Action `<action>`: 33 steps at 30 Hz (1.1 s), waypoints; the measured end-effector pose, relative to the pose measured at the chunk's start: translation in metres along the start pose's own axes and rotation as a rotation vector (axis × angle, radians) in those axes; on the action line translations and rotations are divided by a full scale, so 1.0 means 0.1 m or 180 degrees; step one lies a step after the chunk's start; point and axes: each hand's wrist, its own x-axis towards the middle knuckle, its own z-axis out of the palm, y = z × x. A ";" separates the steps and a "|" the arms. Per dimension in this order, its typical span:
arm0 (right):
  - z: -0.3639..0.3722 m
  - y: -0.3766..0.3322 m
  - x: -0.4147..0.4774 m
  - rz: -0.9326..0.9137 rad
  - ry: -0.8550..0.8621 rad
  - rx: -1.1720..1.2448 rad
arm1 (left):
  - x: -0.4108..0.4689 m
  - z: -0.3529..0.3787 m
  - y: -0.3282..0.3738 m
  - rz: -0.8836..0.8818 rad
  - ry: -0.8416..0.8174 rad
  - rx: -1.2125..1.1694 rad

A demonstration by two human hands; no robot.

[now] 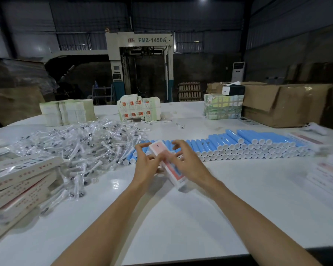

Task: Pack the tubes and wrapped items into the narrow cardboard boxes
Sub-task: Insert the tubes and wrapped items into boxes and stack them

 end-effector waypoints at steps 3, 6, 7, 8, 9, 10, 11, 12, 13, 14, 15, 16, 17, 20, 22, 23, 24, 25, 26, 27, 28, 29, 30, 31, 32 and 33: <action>0.09 -0.03 -0.07 -0.0478 -0.0281 -0.1098 | 0.04 -0.01 -0.01 -0.0030 0.0218 -0.0317; 0.11 -0.05 -0.12 -0.0902 -0.0125 -0.1962 | 0.04 0.05 -0.04 -0.0132 0.0293 -0.0462; 0.11 -0.06 -0.14 -0.0887 -0.0043 -0.2163 | 0.02 0.08 -0.04 -0.0185 0.0259 -0.0489; 0.11 -0.07 -0.18 -0.0827 0.0010 -0.2332 | 0.01 0.11 -0.04 -0.0253 0.0206 -0.0498; 0.10 -0.06 -0.21 -0.0744 0.0042 -0.2458 | -0.01 0.13 -0.03 -0.0335 0.0130 -0.0477; 0.08 -0.05 -0.25 -0.0649 0.0068 -0.2525 | -0.03 0.15 -0.02 -0.0416 0.0014 -0.0419; 0.04 -0.04 -0.29 -0.0554 0.0088 -0.2538 | -0.05 0.17 -0.02 -0.0466 -0.0134 -0.0342; -0.02 -0.02 -0.33 -0.0469 0.0103 -0.2516 | -0.07 0.20 -0.01 -0.0468 -0.0295 -0.0268; -0.10 0.00 -0.37 -0.0395 0.0131 -0.2492 | -0.09 0.21 0.00 -0.0436 -0.0443 -0.0205; -0.19 0.02 -0.42 -0.0335 0.0183 -0.2502 | -0.11 0.23 0.00 -0.0385 -0.0557 -0.0146; -0.30 0.05 -0.46 -0.0286 0.0258 -0.2549 | -0.13 0.23 -0.01 -0.0313 -0.0634 -0.0069; -0.43 0.09 -0.51 -0.0233 0.0341 -0.2608 | -0.14 0.23 -0.02 -0.0231 -0.0680 0.0030; -0.58 0.15 -0.57 -0.0166 0.0416 -0.2664 | -0.14 0.23 -0.04 -0.0156 -0.0705 0.0139; -1.15 0.37 -0.78 0.0141 0.0599 -0.2881 | -0.10 0.20 -0.11 0.0026 -0.0764 0.0331; -1.57 0.49 -0.96 0.0322 0.0788 -0.3205 | -0.06 0.19 -0.16 0.0116 -0.0774 0.0370; -1.77 0.54 -1.05 0.0396 0.0897 -0.3398 | -0.05 0.18 -0.18 0.0147 -0.0767 0.0395; -1.97 0.59 -1.15 0.0484 0.0984 -0.3622 | -0.03 0.19 -0.19 0.0180 -0.0764 0.0424; -2.16 0.63 -1.23 0.0592 0.1026 -0.3877 | -0.03 0.19 -0.21 0.0215 -0.0774 0.0464; -2.33 0.66 -1.32 0.0714 0.1039 -0.4122 | -0.02 0.20 -0.21 0.0244 -0.0792 0.0512; -2.48 0.69 -1.40 0.0821 0.1050 -0.4317 | -0.02 0.20 -0.22 0.0269 -0.0803 0.0559; -2.62 0.71 -1.47 0.0896 0.1077 -0.4465 | -0.02 0.20 -0.22 0.0290 -0.0805 0.0601; -2.73 0.73 -1.54 0.0949 0.1115 -0.4573 | -0.02 0.21 -0.22 0.0310 -0.0805 0.0643; -2.81 0.73 -1.60 0.1002 0.1140 -0.4663 | -0.02 0.21 -0.22 0.0328 -0.0804 0.0687; -2.88 0.73 -1.65 0.1071 0.1133 -0.4757 | -0.02 0.21 -0.22 0.0349 -0.0803 0.0731; -2.93 0.73 -1.68 0.1158 0.1090 -0.4843 | -0.03 0.21 -0.22 0.0371 -0.0804 0.0772; -2.97 0.72 -1.71 0.1252 0.1030 -0.4898 | -0.03 0.21 -0.21 0.0386 -0.0805 0.0804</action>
